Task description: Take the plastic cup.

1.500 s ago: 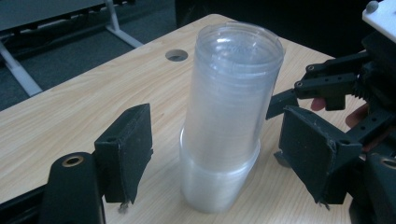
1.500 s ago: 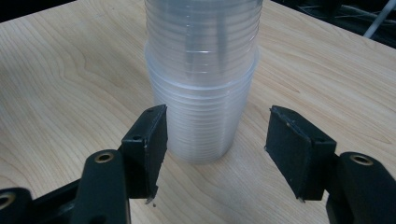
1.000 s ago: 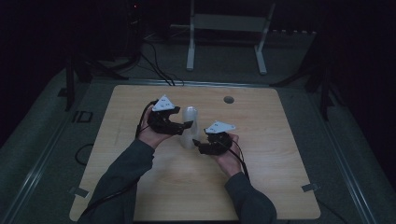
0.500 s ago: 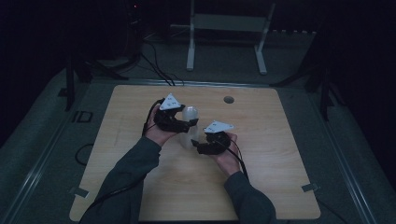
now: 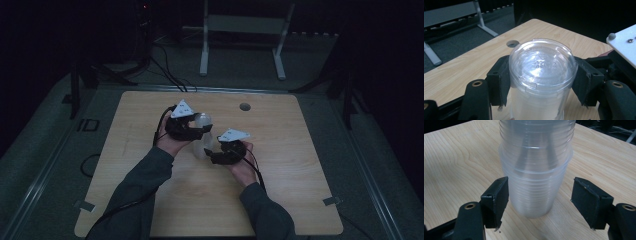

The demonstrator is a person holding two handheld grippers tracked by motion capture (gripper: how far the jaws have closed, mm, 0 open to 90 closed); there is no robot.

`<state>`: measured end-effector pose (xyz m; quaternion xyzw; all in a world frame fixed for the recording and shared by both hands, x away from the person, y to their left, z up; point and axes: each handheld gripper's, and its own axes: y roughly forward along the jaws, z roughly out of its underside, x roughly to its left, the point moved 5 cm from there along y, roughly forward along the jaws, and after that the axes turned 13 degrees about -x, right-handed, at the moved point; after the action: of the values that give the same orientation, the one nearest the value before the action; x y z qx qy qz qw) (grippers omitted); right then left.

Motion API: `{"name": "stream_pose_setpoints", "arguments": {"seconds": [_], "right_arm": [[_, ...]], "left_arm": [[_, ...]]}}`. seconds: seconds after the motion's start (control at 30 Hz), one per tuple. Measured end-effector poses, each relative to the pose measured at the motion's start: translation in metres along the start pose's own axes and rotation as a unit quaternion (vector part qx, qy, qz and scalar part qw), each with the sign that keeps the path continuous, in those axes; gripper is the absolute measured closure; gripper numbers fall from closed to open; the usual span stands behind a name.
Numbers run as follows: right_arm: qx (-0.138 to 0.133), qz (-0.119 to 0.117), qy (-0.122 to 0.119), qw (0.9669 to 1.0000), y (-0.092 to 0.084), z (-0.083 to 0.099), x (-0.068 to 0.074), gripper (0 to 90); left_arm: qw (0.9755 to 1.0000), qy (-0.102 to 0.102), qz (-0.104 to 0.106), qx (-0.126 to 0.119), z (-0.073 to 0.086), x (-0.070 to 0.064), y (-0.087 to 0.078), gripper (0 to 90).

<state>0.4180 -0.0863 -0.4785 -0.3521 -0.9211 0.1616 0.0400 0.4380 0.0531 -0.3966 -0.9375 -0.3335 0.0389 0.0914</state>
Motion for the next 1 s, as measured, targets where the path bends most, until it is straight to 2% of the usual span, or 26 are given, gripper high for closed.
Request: {"name": "stream_pose_setpoints", "arguments": {"seconds": [0.4, 0.6, 1.0], "right_arm": [[-0.014, -0.004, -0.007, 0.9999, 0.005, -0.008, 0.004, 24.7], [-0.021, -0.002, -0.012, 0.9997, 0.008, -0.015, 0.006, 24.8], [-0.018, 0.001, -0.016, 0.9997, 0.011, -0.014, 0.007, 29.1]], "left_arm": [[0.9999, 0.004, 0.004, -0.010, -0.012, -0.002, -0.006, 37.8], [0.9999, 0.000, 0.007, -0.011, -0.014, -0.001, -0.007, 40.0], [0.9999, -0.005, 0.008, -0.013, -0.018, 0.000, -0.009, 40.1]]}}
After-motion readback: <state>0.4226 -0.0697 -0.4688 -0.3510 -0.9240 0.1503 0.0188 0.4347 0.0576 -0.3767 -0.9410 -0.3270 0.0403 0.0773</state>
